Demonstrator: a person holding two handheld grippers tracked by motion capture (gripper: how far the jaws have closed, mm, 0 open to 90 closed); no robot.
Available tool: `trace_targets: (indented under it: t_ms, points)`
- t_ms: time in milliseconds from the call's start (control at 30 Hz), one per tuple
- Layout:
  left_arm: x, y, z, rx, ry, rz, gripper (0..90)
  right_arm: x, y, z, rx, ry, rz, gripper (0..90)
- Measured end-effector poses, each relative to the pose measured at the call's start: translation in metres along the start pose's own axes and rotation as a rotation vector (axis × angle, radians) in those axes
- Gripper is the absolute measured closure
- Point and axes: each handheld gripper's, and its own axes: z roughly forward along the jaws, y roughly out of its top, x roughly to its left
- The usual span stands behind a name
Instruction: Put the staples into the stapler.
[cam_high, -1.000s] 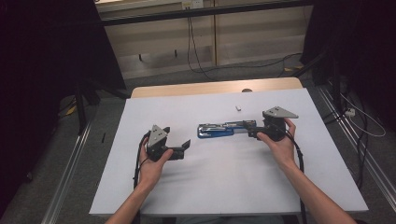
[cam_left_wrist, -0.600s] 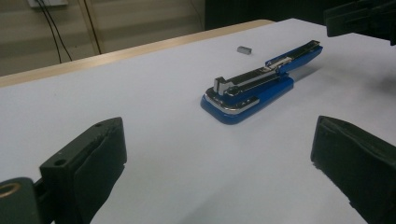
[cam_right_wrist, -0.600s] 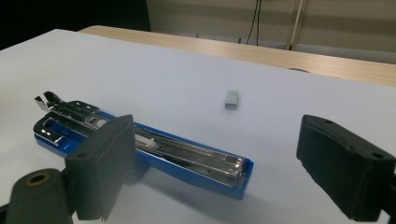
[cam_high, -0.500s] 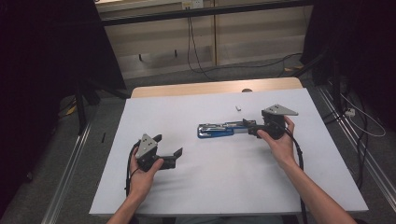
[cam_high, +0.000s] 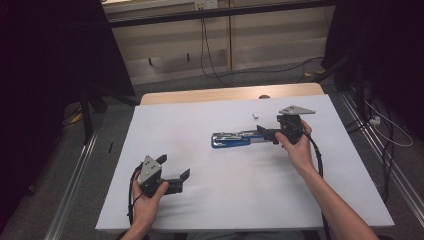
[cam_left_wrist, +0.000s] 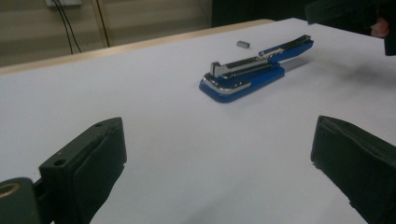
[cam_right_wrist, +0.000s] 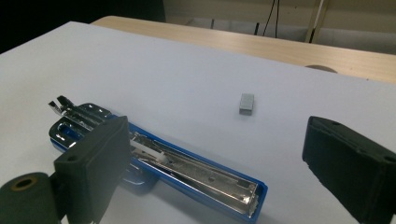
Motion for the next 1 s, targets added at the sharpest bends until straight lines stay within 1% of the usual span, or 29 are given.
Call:
trace_targets:
  t_ms: [67,133,233,300,367,400,433,467,500,533,600,667,700,733,800,867,900,967,1000]
  points:
    - [-0.003,0.001,0.001,0.001,-0.016,0.017,3.5,0.0,0.001,0.003,0.024,0.018,-0.001,8.5]
    - [-0.005,0.001,0.003,0.008,-0.034,0.019,3.5,-0.002,0.003,0.006,0.035,0.027,0.006,8.7]
    - [-0.007,0.001,0.006,0.01,-0.044,0.02,3.5,-0.007,0.011,0.011,0.047,0.018,0.008,9.6]
    - [-0.005,0.002,0.006,0.011,-0.04,0.029,3.6,-0.009,0.016,0.014,0.066,0.013,0.008,10.5]
    - [-0.005,0.001,0.006,0.006,-0.016,0.024,3.5,-0.01,0.02,0.019,0.092,0.015,0.005,12.5]
    - [-0.005,0.0,0.007,0.012,-0.018,0.014,3.5,-0.01,0.022,0.021,0.111,0.02,0.009,12.8]
    - [-0.004,0.0,0.007,0.016,-0.024,0.016,3.5,-0.009,0.024,0.023,0.126,0.027,0.007,14.5]
    - [-0.004,0.0,0.007,0.017,-0.022,0.014,3.5,-0.008,0.025,0.025,0.132,0.022,0.0,16.3]
    - [-0.004,0.001,0.007,0.016,-0.023,0.017,3.5,-0.008,0.028,0.027,0.159,0.027,-0.005,16.2]
    - [-0.004,0.001,0.007,0.012,-0.021,0.015,3.5,-0.007,0.03,0.029,0.174,0.032,-0.003,16.1]
    - [-0.004,0.001,0.006,0.01,-0.025,0.018,3.5,-0.007,0.035,0.033,0.181,0.025,-0.01,17.0]
    - [-0.004,0.001,0.006,0.009,-0.027,0.019,3.5,-0.009,0.039,0.037,0.205,0.026,-0.014,16.7]
    - [-0.004,0.001,0.006,0.012,-0.027,0.019,3.5,-0.01,0.041,0.038,0.202,0.021,-0.02,17.2]
    - [-0.004,0.001,0.006,0.014,-0.029,0.018,3.5,-0.011,0.043,0.04,0.217,0.014,-0.025,17.2]
    - [-0.005,0.001,0.007,0.014,-0.032,0.018,3.5,-0.012,0.046,0.044,0.244,0.023,-0.027,16.3]
    - [-0.005,0.001,0.007,0.014,-0.032,0.017,3.5,-0.011,0.049,0.046,0.239,0.022,-0.044,15.9]
    - [-0.005,0.001,0.008,0.014,-0.032,0.024,3.5,-0.011,0.05,0.046,0.243,0.023,-0.052,14.4]
    - [-0.004,0.001,0.008,0.02,-0.033,0.025,3.5,-0.011,0.053,0.049,0.261,0.031,-0.066,10.8]
    - [-0.004,0.001,0.008,0.02,-0.032,0.023,3.5,-0.012,0.055,0.05,0.271,0.032,-0.063,10.9]
